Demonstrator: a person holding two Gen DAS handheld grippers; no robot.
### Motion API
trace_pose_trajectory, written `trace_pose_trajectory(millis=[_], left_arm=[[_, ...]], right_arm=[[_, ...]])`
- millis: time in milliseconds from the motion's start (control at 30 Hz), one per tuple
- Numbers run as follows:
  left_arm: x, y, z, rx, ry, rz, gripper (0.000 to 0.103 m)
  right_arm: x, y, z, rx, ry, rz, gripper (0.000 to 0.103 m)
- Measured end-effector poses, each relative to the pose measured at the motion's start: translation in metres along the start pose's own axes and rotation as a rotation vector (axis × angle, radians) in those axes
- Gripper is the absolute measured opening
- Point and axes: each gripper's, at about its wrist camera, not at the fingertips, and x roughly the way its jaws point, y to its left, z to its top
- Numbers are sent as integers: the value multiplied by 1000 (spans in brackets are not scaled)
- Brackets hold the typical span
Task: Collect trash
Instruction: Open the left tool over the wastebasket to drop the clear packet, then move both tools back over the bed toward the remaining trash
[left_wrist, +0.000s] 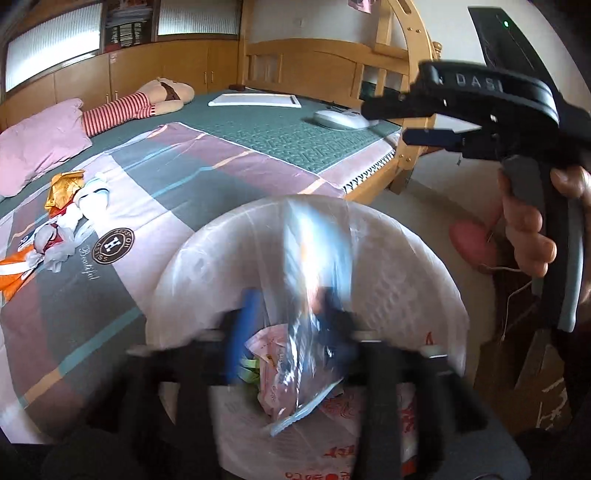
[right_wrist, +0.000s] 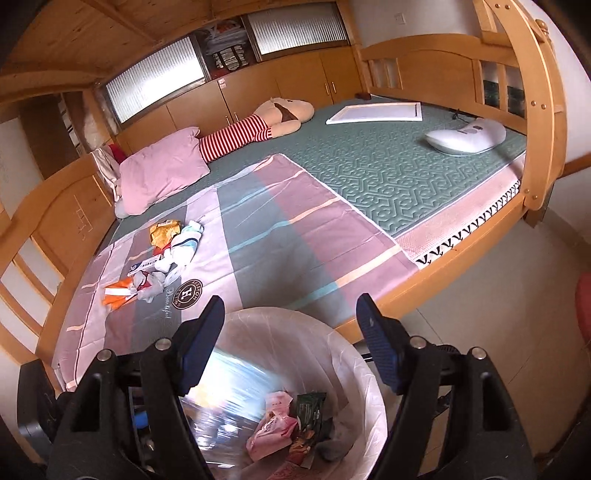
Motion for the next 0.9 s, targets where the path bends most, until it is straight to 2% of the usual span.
trace_pose_trajectory(millis=[33, 100, 167, 267, 400, 500, 600, 733, 900], left_arm=[[-6, 5, -1, -24, -29, 27, 73], [-13, 16, 0, -77, -72, 65, 78], [-20, 34, -1, -155, -112, 161, 81], [-26, 61, -5, -268, -106, 299, 81], [-29, 99, -12, -433, -85, 405, 87], [-35, 127, -19, -545, -69, 460, 90], [-42, 158, -23, -619, -79, 500, 93], [-57, 212, -19, -668, -86, 601, 95], [-77, 282, -35, -794, -62, 743, 96]], right_arm=[[0, 1, 0, -3, -1, -3, 73], [0, 4, 0, -13, -2, -6, 73], [0, 10, -1, -35, 2, -9, 73], [2, 21, -2, -76, 2, -16, 73], [8, 32, -1, -94, 15, 4, 73], [28, 53, 10, -86, 69, 59, 73], [57, 98, 22, -159, 105, 138, 73], [112, 175, 32, -280, 155, 220, 73], [199, 275, 32, -429, 205, 209, 73]])
